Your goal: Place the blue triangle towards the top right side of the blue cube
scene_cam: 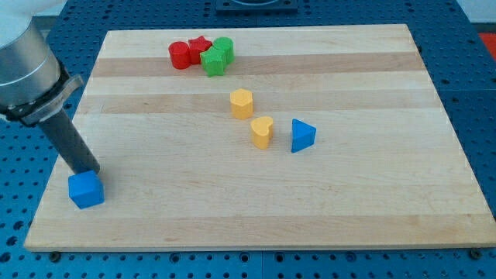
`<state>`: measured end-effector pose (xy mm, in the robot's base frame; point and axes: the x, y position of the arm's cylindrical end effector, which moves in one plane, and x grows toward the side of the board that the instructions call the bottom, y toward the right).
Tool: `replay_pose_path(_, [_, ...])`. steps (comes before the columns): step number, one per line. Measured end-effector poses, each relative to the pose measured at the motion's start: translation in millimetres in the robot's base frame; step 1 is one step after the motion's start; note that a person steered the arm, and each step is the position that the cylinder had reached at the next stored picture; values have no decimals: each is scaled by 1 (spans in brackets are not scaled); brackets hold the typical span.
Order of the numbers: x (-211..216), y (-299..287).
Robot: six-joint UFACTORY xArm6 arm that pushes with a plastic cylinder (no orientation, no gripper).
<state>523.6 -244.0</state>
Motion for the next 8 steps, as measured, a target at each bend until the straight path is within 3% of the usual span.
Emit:
replay_pose_path(1, [19,0])
replay_pose_path(2, [19,39])
replay_pose_path(4, [21,187])
replay_pose_path(6, [-24,345])
replay_pose_path(7, [-71,350])
replay_pose_path(8, [-73,334])
